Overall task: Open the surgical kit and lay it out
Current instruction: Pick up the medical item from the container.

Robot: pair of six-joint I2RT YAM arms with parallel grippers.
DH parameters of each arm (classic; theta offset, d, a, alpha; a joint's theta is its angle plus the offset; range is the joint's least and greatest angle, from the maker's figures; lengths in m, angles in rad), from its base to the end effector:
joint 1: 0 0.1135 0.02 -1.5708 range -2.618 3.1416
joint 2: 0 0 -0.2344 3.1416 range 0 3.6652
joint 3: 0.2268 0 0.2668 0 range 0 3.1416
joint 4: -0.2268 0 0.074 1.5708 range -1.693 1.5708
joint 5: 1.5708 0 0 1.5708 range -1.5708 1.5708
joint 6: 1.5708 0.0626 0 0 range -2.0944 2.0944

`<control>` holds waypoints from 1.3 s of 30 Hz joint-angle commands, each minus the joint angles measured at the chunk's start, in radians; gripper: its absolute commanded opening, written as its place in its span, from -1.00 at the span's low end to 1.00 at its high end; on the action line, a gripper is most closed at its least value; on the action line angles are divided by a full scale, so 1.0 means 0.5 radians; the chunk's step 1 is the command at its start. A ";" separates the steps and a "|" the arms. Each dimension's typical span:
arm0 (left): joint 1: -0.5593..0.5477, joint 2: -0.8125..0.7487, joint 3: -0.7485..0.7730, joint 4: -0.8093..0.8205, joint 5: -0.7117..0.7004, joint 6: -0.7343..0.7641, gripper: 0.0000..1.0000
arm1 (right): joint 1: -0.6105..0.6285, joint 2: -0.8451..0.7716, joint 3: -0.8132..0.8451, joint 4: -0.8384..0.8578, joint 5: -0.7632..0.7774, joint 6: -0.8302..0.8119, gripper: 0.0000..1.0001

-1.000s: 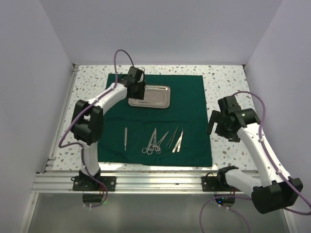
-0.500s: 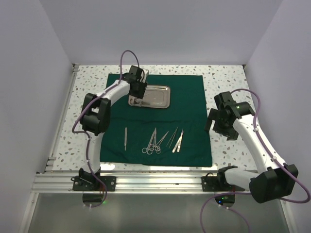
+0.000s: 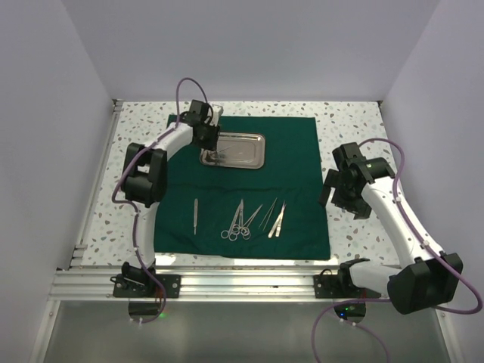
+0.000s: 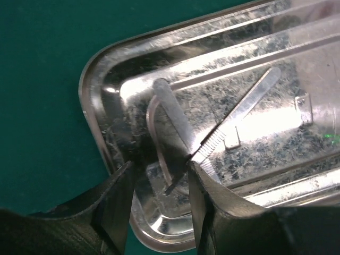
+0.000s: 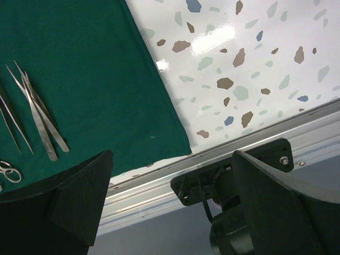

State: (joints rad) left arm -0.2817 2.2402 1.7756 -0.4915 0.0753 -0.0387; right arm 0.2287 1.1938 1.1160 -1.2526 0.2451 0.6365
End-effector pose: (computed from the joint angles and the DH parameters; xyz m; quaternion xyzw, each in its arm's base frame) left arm 0.4823 -0.1445 0.1230 0.1267 0.9441 -0.0836 0.2927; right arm 0.2271 0.0373 0.2402 0.2139 0.9620 -0.0603 0.1589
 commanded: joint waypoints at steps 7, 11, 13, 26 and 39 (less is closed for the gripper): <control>0.002 -0.096 -0.130 0.093 0.172 0.062 -0.10 | 0.000 0.027 0.011 -0.004 0.044 -0.003 0.97; -0.001 -0.069 -0.118 0.057 0.086 0.059 -0.19 | 0.000 0.033 0.014 -0.001 0.044 -0.037 0.97; -0.004 -0.069 -0.133 0.035 0.049 0.059 -0.24 | 0.000 0.036 0.014 0.008 0.041 -0.049 0.97; -0.069 -0.063 -0.385 -0.014 -0.083 0.044 -0.56 | 0.000 0.045 0.001 0.035 0.031 -0.144 0.97; -0.124 -0.102 -0.459 -0.039 -0.028 -0.030 -1.00 | 0.000 0.002 -0.029 0.078 0.007 -0.215 0.97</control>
State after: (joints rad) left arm -0.3248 2.1681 1.6077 -0.4103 0.0452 -0.0414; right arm 0.2287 1.2171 1.1069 -1.2331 0.2447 0.5514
